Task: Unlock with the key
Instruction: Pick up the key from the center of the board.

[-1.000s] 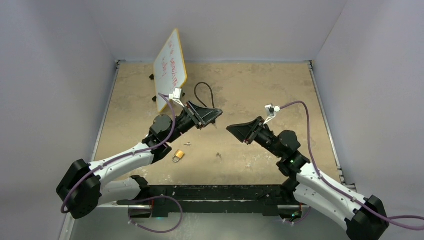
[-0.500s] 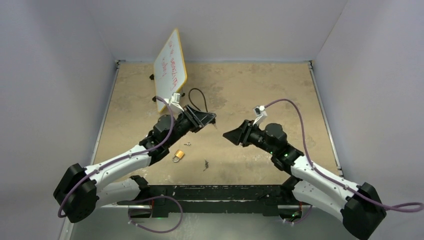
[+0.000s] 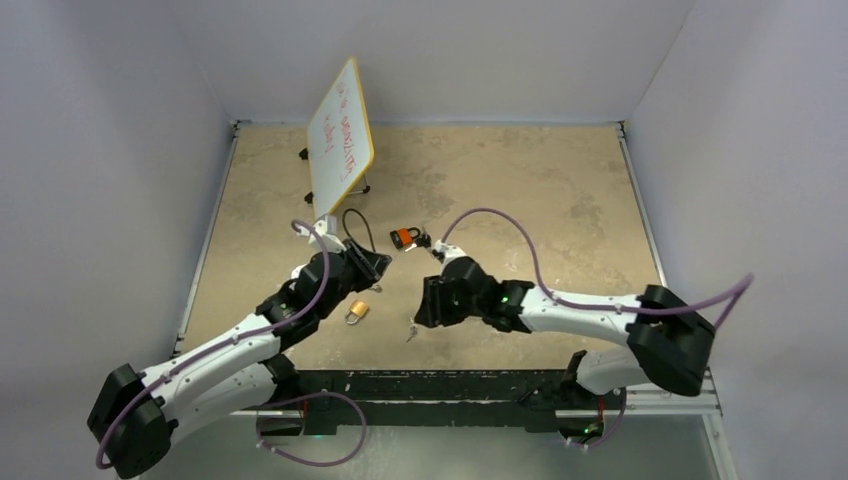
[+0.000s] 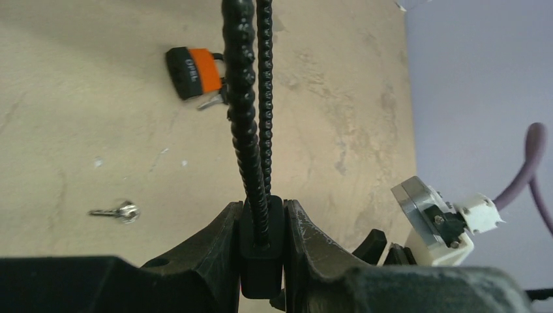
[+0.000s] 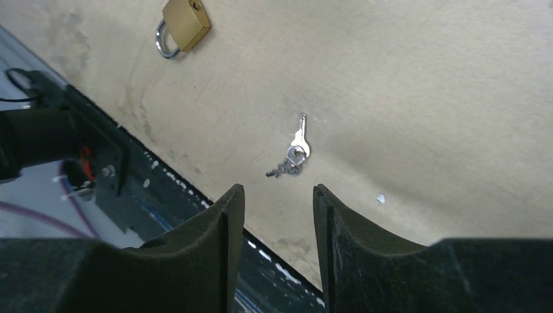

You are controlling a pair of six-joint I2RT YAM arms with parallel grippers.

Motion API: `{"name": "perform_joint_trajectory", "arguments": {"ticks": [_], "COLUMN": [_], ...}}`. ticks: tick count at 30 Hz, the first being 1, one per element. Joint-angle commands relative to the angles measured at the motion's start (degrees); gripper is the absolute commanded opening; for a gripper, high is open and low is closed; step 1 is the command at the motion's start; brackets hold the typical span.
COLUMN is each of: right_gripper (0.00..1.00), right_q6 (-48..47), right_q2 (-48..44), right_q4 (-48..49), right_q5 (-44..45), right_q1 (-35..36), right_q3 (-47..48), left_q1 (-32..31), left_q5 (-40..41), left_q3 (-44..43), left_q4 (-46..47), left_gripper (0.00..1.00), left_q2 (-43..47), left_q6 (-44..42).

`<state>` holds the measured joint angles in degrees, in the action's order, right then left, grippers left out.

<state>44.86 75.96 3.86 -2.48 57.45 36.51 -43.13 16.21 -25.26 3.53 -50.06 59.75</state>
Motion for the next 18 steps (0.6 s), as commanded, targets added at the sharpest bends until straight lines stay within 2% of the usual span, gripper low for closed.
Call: {"name": "perform_joint_trajectory", "arguments": {"ticks": [1, 10, 18], "right_gripper": [0.44, 0.36, 0.16], "right_q6": [-0.52, 1.04, 1.98], "right_q2": [7.4, 20.54, 24.92], "right_q4": [-9.75, -21.41, -25.5], "right_q5": [12.83, 22.33, 22.66], "right_q1": [5.79, 11.76, 12.75], "right_q3": [8.82, 20.81, 24.83], "left_q1": [0.24, 0.24, 0.24], "left_q5": [5.35, 9.8, 8.58], "left_q3": [1.69, 3.66, 4.46], "left_q4": [-8.12, -16.01, -15.27], "left_gripper": [0.0, 0.0, 0.0], "left_q2": [5.19, 12.13, 12.56], "left_q6": [-0.58, 1.47, 0.84]}}
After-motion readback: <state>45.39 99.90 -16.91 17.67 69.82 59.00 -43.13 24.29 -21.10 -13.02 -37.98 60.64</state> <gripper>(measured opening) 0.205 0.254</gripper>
